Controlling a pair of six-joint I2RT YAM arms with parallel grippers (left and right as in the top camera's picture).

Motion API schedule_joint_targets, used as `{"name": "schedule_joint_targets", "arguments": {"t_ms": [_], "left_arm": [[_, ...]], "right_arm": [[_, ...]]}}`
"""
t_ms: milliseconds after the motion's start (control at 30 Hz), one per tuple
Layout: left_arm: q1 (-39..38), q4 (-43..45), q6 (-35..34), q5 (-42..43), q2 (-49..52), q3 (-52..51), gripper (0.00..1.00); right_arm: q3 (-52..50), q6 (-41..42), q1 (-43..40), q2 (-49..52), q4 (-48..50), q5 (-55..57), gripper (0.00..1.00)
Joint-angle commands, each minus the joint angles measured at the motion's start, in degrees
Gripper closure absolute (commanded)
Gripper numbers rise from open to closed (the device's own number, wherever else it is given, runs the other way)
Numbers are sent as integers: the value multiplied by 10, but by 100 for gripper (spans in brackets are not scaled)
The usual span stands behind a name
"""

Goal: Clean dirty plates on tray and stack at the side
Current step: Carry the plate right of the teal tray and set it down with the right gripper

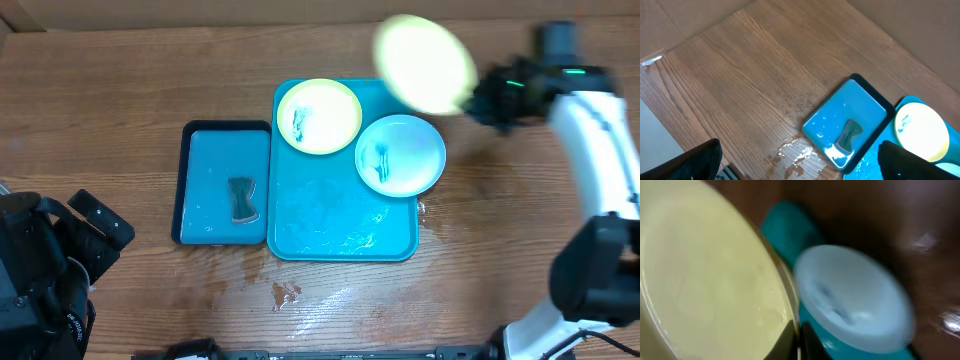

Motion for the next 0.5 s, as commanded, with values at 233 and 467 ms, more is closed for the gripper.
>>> {"name": "schedule_joint_targets", "arguments": {"t_ms": [233, 467], "left_arm": [[3, 0, -10, -10, 1, 1, 0], [3, 0, -10, -10, 1, 1, 0]], "right_arm": [[-52, -101, -148, -31, -153, 314, 96], [-197, -101, -144, -31, -110, 336, 96]]}}
